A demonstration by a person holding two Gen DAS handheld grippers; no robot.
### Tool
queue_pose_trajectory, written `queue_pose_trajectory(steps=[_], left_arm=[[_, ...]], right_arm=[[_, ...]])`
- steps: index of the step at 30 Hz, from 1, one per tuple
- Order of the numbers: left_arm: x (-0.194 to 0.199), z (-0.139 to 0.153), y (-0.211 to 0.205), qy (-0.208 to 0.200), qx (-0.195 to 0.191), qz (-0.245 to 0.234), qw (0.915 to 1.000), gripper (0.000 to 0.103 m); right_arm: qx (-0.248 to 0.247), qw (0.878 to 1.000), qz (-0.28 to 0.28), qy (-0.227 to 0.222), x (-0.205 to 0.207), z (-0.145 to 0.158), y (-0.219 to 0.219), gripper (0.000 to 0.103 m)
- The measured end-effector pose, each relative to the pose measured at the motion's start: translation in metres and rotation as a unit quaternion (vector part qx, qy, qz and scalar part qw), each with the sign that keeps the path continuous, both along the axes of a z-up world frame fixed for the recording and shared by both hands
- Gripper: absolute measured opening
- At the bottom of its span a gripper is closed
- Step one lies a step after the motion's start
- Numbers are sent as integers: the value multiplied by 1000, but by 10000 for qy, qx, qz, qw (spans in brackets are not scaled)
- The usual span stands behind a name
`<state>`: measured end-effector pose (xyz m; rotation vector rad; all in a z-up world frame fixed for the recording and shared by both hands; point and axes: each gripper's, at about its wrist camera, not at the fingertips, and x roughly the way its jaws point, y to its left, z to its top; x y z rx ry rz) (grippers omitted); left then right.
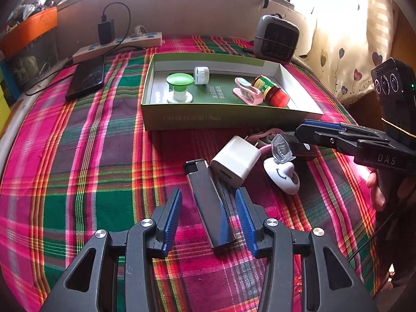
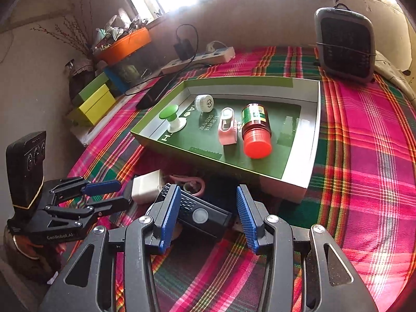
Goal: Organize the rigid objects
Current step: 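Move the left gripper to the black lighter while the right gripper approaches the black remote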
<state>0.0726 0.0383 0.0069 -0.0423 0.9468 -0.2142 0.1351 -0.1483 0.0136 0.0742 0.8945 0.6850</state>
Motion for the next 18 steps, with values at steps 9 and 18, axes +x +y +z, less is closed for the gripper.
queue_pose_trajectory(steps=[9,18], left_arm=[[-3,-2,-7,41,83,-42,9999,42],[-5,-2,-9,27,161,-69,9998,43]], right_arm=[[423,9979,408,254,2,-2,-4,45],[484,9961,663,338,12,-3,-1,45]])
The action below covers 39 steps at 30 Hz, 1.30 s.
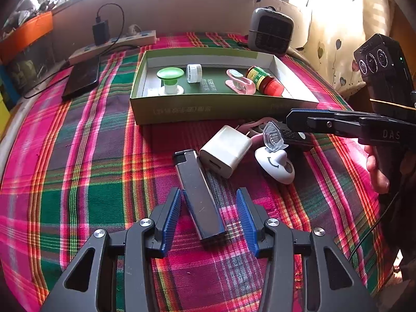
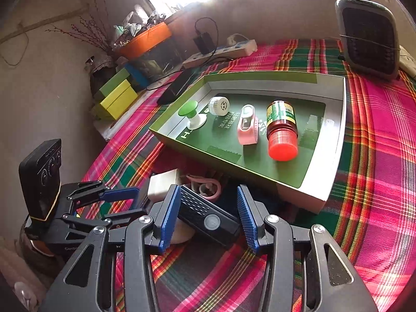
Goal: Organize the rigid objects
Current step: 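Move the left gripper to the black lighter while the right gripper approaches the black remote, then close the left gripper on the silver lighter while the right gripper grasps the black remote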
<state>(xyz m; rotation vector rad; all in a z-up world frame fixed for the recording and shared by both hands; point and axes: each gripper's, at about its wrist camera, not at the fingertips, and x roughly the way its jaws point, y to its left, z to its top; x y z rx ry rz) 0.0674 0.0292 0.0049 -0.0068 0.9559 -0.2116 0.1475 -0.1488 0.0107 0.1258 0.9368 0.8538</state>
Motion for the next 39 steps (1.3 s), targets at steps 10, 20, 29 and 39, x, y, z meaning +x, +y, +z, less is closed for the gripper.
queue_pose_trajectory(steps=[10,20,29,39], left_arm=[[-1,1,0,-6,9,-6,10000,43],[-4,0,-2,-48,135,-65,9999,43],[-5,0,3,-76,197,-25,9998,43],[-1,-1,10,-118,287,143,9994,43]], right_arm=[[-130,9987,464,147,-20,-6,3,46],[-929,9952,157,-259,-41,-9,15,46],[-1866,9794,-196,-746,-52,-8,27,46],[-1953,9767,-455,-765,-50,-8,35,46]])
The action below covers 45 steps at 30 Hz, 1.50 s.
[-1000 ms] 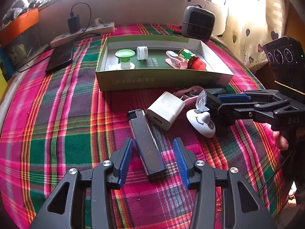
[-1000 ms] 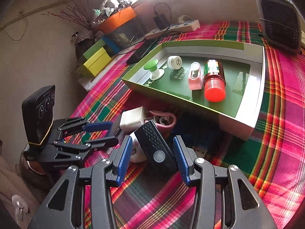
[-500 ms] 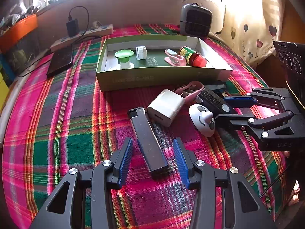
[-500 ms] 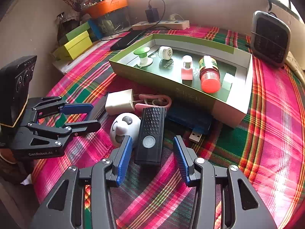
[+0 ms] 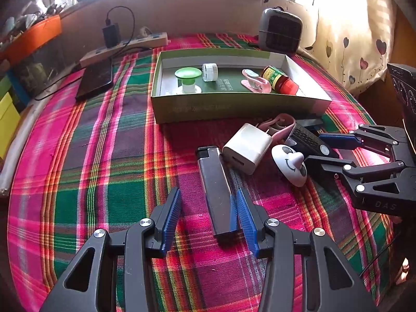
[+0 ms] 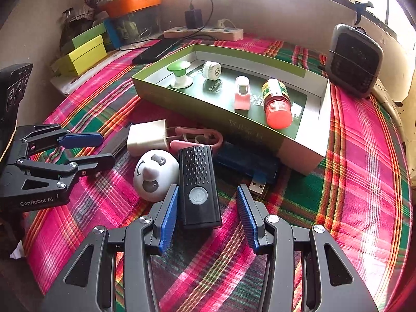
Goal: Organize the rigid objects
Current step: 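Close the left gripper on the silver lighter while the right gripper grasps the black remote, then carry the lighter and remote over the green tray with both grippers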
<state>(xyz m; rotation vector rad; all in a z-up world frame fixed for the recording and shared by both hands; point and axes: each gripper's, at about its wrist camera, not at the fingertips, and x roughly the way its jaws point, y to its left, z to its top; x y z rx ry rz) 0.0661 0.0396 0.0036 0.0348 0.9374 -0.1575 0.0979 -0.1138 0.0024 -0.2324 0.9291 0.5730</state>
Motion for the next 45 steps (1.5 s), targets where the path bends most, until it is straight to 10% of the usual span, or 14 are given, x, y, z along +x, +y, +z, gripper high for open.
queue_pose_trajectory(steps=[45], left_arm=[[3,-2,16,-224,-215,135,9994,22]], right_arm=[[185,9986,-459,-182,-9,4,-10,28]])
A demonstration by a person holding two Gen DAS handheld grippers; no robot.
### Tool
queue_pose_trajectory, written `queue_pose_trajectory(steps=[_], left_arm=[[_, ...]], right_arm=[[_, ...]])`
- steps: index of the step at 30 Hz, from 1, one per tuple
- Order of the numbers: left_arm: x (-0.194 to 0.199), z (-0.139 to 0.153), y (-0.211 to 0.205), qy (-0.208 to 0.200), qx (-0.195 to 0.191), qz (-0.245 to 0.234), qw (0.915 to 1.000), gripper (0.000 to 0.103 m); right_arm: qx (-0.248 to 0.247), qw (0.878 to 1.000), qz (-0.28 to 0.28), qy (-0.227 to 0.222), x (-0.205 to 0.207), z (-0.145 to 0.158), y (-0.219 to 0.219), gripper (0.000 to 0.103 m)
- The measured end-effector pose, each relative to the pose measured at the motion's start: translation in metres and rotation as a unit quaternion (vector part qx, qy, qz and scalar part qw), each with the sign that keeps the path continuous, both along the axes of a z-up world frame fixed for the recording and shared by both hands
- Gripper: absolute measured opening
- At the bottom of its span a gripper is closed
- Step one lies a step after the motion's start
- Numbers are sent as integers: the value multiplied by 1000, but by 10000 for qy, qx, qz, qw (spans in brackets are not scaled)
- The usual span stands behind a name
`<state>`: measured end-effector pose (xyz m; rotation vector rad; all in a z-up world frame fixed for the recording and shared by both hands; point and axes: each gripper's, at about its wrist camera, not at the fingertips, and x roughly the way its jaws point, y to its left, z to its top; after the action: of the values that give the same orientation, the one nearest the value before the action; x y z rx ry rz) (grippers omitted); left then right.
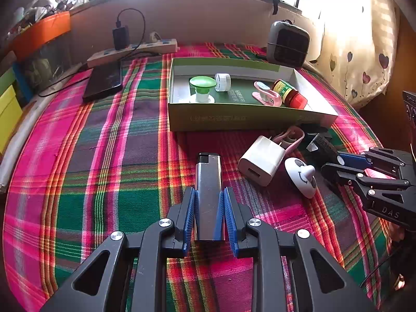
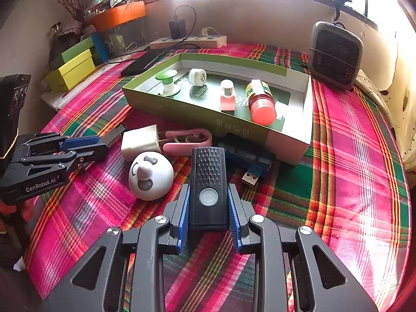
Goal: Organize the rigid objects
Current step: 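Carry the lighter and remote over the green tray with both grippers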
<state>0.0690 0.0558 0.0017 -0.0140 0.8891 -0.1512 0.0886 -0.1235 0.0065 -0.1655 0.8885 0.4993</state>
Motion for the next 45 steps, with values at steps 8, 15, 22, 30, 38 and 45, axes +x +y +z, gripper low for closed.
queue_pose_trajectory(steps=[8,15,22,30,38,45], left_arm=[[-3,9,1,-104,-29,-18,9999,22],[-5,25,0,-236,-99,-48,9997,22],[-2,31,-2,-277,-126,-109,9995,22],[4,40,-5,-360,-126,-136,9992,22],[8,47,-9,-465,-122,-215,9986,22],[13,52,-11,-532,-128,-269,9981,22]], right_arm=[[101,9999,13,-61,-4,7,2,28],[196,9997,3,-170,-8,18,1,28],[234,9994,-35,-233,-8,23,-2,28],[257,9993,-87,-264,-5,27,-4,28],[291,9989,-194,-312,2,31,-8,28],[285,9987,-232,-346,6,35,-9,28]])
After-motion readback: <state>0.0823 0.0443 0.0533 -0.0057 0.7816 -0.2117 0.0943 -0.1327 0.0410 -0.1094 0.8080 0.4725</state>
